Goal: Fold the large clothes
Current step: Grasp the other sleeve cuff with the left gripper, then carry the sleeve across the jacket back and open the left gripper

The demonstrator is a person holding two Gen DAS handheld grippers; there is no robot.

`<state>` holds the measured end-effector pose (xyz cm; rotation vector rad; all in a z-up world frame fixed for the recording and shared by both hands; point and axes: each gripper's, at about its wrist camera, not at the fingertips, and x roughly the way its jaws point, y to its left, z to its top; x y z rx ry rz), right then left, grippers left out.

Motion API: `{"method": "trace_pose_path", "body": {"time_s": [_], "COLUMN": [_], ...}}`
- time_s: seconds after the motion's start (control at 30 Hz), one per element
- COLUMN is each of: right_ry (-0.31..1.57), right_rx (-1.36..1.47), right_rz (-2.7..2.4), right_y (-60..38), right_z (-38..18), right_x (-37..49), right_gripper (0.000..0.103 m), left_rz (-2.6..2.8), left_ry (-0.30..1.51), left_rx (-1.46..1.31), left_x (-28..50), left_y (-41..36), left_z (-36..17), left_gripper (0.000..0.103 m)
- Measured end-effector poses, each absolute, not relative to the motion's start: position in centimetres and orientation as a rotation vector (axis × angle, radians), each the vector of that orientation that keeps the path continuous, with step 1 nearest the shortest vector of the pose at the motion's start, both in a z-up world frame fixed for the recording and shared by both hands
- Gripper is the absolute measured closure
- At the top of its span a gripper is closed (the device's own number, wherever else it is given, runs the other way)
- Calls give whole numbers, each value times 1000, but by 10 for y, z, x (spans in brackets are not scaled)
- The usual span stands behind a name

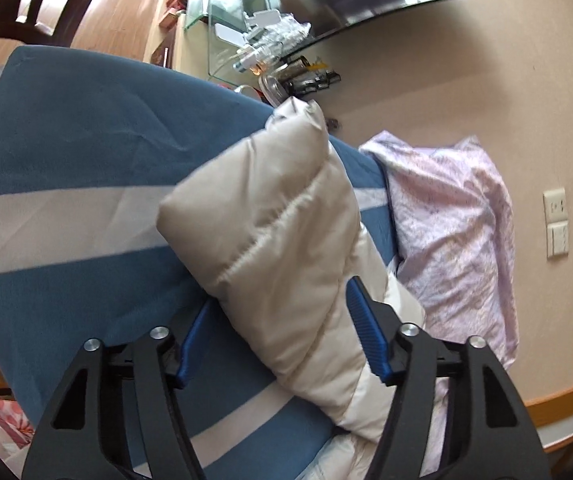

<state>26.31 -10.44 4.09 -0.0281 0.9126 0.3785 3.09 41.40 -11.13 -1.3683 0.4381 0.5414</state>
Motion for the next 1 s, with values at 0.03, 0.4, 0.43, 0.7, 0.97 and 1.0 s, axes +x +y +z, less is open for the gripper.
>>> {"method": "trace_pose_path", "body": {"time_s": [0.03, 0.4, 0.43, 0.7, 0.97, 1.0], "right_ry": [911, 858, 849, 800, 800, 801], "right_rx": [-26, 15, 23, 66, 70, 72], "right_rz": [376, 314, 304, 250, 202, 197], "right_y": [-108, -158, -165, -210, -239, -242], "right_z": [41, 56, 59, 73, 71, 71], "right_x": [262, 249, 247, 236, 226, 226], "right_gripper": [36, 36, 35, 33, 33, 33], "left_rz": [551, 521, 504, 272, -121, -164], "left_ry": [426, 368, 352, 271, 347, 365], "left_rx": [-1383, -1243, -1210, -982, -847, -839], "left_x": [30, 44, 48, 98, 160, 166], "left_y": [417, 418, 413, 338, 207, 192], "left_z": [-114, -57, -41, 76, 117, 115], "left_gripper": [50, 94, 94, 94, 94, 94]}}
